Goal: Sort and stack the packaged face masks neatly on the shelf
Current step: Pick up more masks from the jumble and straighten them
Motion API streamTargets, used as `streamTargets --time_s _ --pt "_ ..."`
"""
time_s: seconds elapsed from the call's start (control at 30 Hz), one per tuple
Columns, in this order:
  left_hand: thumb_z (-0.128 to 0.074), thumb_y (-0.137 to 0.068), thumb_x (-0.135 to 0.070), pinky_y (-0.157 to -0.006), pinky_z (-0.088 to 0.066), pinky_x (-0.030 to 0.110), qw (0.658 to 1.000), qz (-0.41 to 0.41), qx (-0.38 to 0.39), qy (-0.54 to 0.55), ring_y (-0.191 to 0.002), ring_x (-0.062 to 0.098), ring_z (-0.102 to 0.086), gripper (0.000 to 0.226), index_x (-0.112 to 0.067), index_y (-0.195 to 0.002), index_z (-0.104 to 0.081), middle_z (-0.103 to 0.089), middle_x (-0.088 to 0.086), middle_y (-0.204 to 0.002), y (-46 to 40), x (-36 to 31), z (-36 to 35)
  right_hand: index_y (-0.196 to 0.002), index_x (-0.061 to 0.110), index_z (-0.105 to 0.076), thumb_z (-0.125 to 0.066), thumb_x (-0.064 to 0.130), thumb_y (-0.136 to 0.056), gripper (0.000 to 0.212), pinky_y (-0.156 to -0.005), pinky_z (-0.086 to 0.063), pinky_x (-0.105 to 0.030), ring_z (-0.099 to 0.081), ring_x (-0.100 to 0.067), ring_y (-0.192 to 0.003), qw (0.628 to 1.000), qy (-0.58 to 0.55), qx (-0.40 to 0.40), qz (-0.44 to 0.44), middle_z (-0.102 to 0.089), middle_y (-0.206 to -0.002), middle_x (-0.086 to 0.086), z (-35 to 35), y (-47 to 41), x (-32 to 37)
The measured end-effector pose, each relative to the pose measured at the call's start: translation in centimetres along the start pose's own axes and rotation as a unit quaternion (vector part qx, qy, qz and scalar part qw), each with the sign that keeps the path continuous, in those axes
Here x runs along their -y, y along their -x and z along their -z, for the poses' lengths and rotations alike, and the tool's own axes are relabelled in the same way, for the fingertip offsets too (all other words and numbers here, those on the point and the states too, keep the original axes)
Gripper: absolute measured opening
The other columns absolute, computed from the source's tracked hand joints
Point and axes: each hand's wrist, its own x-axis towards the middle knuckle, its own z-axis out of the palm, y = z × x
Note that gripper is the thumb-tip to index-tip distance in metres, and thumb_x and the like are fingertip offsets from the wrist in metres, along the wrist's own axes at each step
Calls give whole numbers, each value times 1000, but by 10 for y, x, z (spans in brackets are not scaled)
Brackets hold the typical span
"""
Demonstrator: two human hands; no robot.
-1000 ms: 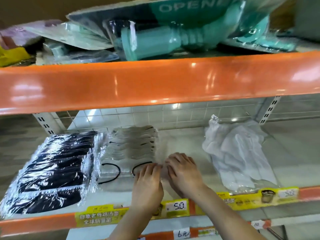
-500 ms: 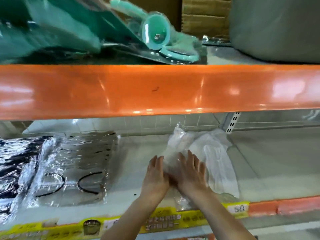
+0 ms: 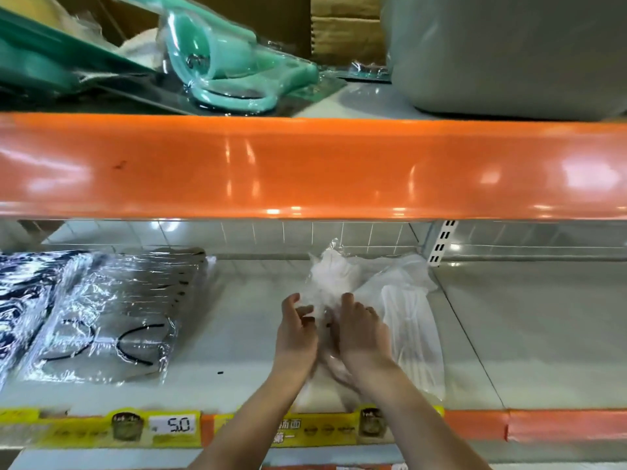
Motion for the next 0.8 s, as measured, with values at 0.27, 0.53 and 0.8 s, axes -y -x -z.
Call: streamTargets --time_s 0.27,0.53,0.8 --pt "-53 -90 -9 -84 -54 43 997 60 22 48 -86 20 -66 24 -11 -113 -55 -68 0 -95 4 2 -8 -113 7 -44 -50 17 -90 26 -66 -37 -34 -56 -36 -93 979 -196 39 -48 -53 -89 -11 18 -1 -47" --pt "-43 -100 -33 -68 -55 39 997 53 9 51 -63 27 -66 47 4 -81 -62 -68 15 -67 13 -16 -19 -113 5 -46 -50 15 -91 25 -70 -40 -36 -50 -28 -83 964 -258 44 -49 -54 -94 -11 22 2 -68" --pt "-35 -93 2 -57 -58 36 983 68 -116 126 -48 20 -66 27 -6 -79 -57 -64 13 -71 3 -11 6 -122 14 -42 -41 23 -96 28 -83 -38 -36 -50 -30 -112 984 -170 42 -27 -56 -120 -9 22 11 -53"
